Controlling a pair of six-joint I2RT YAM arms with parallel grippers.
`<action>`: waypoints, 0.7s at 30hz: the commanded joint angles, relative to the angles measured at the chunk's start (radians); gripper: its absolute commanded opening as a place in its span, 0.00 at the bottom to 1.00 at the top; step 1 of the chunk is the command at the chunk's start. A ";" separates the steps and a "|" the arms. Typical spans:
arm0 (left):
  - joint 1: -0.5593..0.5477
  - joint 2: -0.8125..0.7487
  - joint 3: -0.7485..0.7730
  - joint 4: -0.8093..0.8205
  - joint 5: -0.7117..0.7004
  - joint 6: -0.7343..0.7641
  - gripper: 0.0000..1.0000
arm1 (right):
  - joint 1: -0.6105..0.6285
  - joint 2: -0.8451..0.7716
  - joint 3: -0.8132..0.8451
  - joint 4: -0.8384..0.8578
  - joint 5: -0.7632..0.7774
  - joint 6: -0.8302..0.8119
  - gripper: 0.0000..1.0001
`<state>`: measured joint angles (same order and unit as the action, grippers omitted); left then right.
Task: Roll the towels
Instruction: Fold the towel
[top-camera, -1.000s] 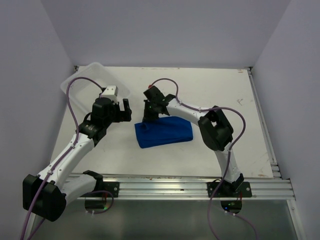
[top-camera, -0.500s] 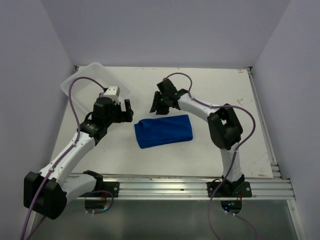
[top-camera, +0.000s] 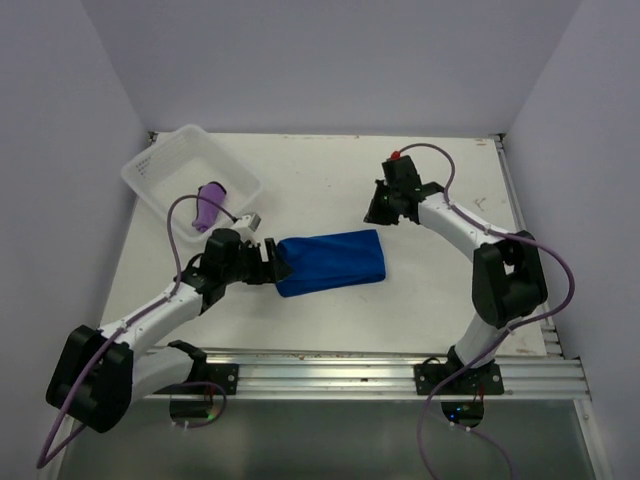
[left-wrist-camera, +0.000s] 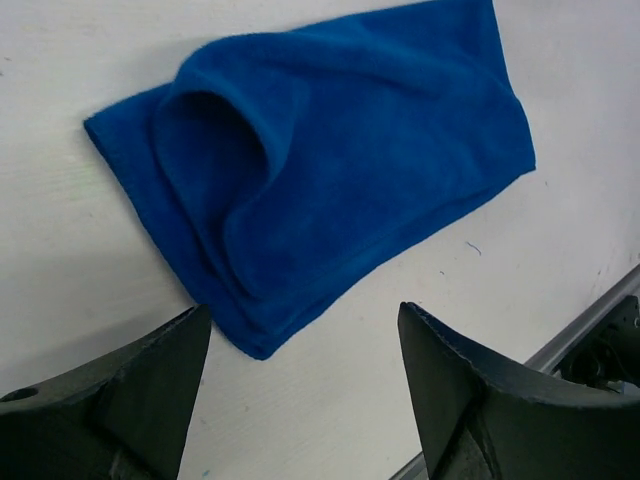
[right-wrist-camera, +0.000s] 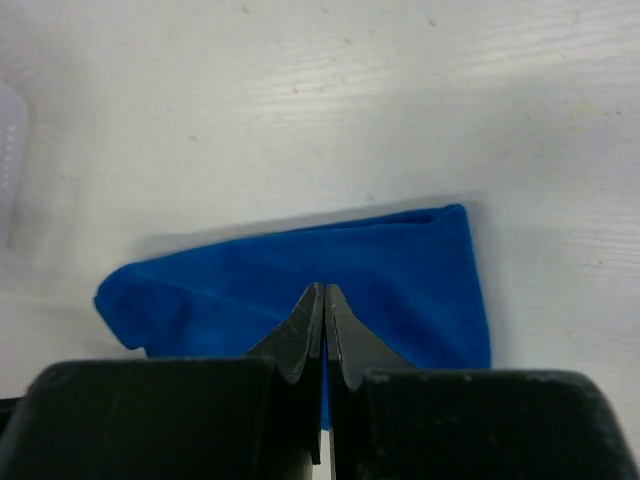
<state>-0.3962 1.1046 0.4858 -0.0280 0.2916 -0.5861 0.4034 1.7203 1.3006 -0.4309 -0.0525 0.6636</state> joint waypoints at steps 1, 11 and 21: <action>-0.049 -0.022 -0.012 0.132 -0.002 -0.060 0.78 | -0.038 -0.005 -0.058 0.015 -0.020 -0.061 0.00; -0.075 0.058 -0.030 0.148 -0.068 -0.055 0.71 | -0.067 0.107 -0.078 0.073 -0.070 -0.093 0.00; -0.081 0.095 -0.036 0.123 -0.117 -0.055 0.67 | -0.077 0.170 -0.084 0.098 -0.084 -0.111 0.00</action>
<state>-0.4713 1.1889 0.4599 0.0635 0.1993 -0.6361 0.3347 1.8778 1.2221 -0.3717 -0.1108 0.5774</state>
